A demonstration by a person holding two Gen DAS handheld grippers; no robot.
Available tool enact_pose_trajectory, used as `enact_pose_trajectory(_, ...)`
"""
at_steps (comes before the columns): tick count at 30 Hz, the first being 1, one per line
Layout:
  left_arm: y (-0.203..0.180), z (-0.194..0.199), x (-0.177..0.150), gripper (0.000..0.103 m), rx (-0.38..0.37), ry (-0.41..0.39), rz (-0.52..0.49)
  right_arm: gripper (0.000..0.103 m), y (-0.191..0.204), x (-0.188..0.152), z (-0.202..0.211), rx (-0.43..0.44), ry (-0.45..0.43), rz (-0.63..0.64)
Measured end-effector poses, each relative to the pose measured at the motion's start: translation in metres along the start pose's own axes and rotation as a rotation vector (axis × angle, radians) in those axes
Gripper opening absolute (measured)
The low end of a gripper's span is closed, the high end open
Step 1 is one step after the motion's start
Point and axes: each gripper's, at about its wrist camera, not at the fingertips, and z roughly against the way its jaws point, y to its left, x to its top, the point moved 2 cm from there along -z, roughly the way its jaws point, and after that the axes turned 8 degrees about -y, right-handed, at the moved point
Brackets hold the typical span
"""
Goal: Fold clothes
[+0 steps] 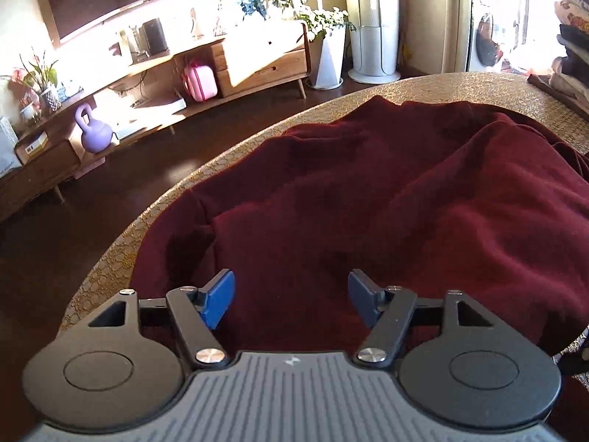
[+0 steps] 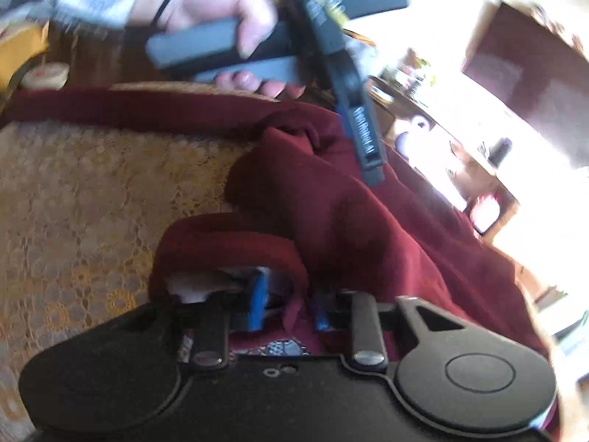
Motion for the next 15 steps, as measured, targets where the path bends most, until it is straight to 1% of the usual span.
enact_pose_trajectory(2,0.0,-0.009,-0.007,0.068,0.015,0.029,-0.004,0.103,-0.003,0.005,0.004,0.012,-0.001,-0.07)
enact_pose_trajectory(4,0.0,-0.014,-0.016,0.068,0.03,0.05,-0.011,0.103,-0.001,0.011,0.01,0.031,0.006,-0.1)
enact_pose_trajectory(7,0.001,-0.014,-0.02,0.068,0.039,0.046,0.014,0.103,0.006,0.018,0.026,0.087,0.023,-0.147)
enact_pose_trajectory(9,0.001,-0.014,-0.02,0.07,0.043,0.045,0.022,0.103,0.013,0.021,0.04,0.126,0.028,-0.156)
enact_pose_trajectory(10,0.002,-0.014,-0.02,0.07,0.044,0.046,0.02,0.103,0.018,0.024,0.047,0.15,0.028,-0.174)
enact_pose_trajectory(12,0.002,-0.015,-0.017,0.07,0.05,0.047,0.008,0.103,0.029,0.028,0.063,0.235,0.026,-0.226)
enact_pose_trajectory(15,-0.001,-0.017,-0.014,0.07,0.06,0.051,-0.016,0.103,0.064,0.043,0.073,0.361,-0.002,-0.231)
